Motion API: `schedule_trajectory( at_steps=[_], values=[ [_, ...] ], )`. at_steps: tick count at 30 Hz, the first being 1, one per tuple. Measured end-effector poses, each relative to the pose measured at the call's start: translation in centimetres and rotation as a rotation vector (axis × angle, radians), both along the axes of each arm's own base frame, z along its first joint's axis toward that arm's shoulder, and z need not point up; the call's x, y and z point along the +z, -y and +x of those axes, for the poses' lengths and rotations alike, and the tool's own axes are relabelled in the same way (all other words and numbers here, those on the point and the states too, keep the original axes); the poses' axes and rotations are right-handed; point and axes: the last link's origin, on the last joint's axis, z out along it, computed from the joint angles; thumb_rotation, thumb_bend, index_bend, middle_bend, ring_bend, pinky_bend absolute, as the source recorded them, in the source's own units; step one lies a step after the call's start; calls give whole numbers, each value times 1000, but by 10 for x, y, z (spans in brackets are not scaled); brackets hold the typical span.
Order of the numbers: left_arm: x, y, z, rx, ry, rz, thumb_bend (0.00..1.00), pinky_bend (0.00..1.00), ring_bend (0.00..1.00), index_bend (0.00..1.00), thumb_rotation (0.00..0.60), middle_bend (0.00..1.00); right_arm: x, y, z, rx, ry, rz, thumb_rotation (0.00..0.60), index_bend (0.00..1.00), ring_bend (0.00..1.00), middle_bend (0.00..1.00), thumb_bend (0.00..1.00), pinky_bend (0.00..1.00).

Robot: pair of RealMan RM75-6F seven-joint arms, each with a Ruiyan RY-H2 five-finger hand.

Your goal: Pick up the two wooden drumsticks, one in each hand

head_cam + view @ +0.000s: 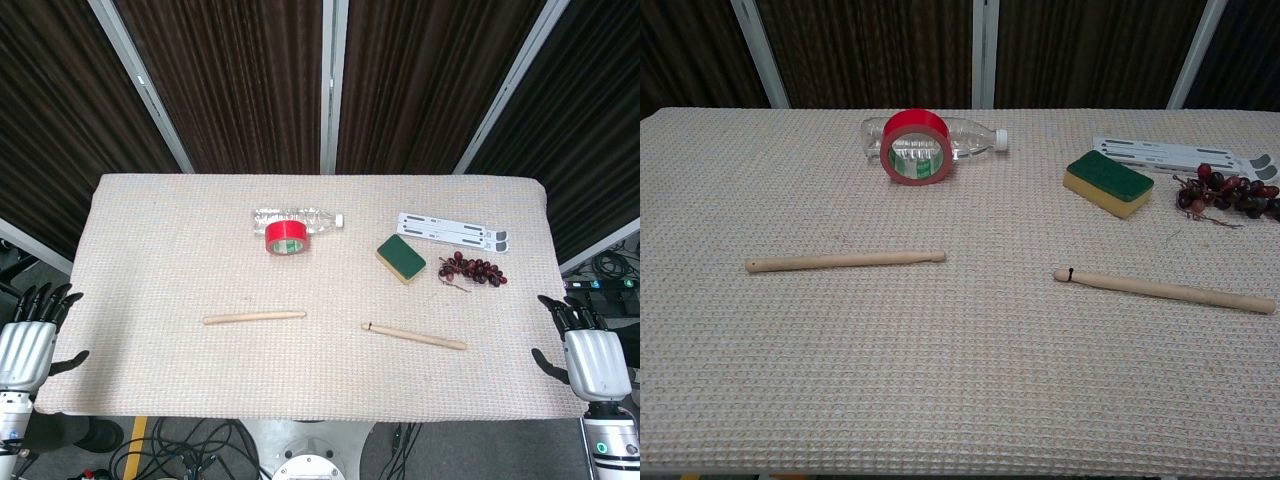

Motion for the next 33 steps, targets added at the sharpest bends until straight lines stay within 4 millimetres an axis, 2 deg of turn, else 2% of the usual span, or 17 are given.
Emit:
schedule_trajectory(
  at_steps=[8,16,22,30,33],
  values=[
    [-1,0,0,-1,1,-1,0,22,29,177,600,107,-4,2,4,-1,25,44,600,181,174,284,120,256],
    [-1,2,0,-6,9,2,0,22,29,177,600,107,-19,9,14,17,20,106,600,181,205,372,121,295],
    [-2,4,-2,-3,14,1,0,22,29,178,600,107,-57,23,28,19,33,204,600,202,208,384,122,320],
    [-1,7,-6,14,21,-3,0,22,29,177,600,107,-118,50,36,-2,12,302,600,379,223,443,121,321],
    [-2,8,-8,20,28,-10,0,22,29,178,600,107,-135,59,36,-7,-8,328,600,403,233,459,121,321]
  ],
)
